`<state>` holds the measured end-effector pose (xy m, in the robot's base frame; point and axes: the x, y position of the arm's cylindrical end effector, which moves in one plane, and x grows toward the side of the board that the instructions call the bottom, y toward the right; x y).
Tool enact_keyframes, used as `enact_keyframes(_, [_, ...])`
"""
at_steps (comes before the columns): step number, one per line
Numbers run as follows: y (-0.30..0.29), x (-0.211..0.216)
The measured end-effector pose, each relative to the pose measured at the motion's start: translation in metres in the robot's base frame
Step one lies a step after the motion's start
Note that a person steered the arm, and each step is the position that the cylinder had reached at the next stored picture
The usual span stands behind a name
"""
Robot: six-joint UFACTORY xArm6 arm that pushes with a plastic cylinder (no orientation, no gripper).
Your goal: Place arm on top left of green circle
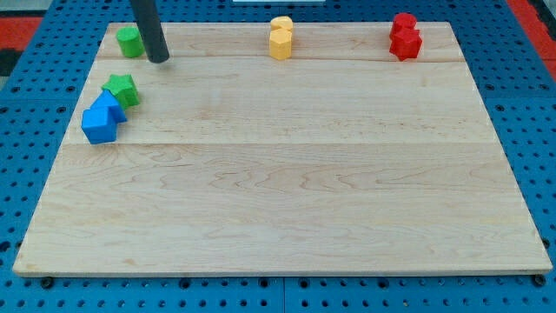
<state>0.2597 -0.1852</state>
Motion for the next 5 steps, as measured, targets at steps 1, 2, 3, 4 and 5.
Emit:
enact_keyframes(1, [0.000, -0.041])
enact_keyframes(2, [-0.038, -0.062])
enact_keyframes(3, [-0.086, -0.065])
enact_keyframes(4, [-0.080, -0.033])
enact_keyframes(5, [-0.056, -0.026])
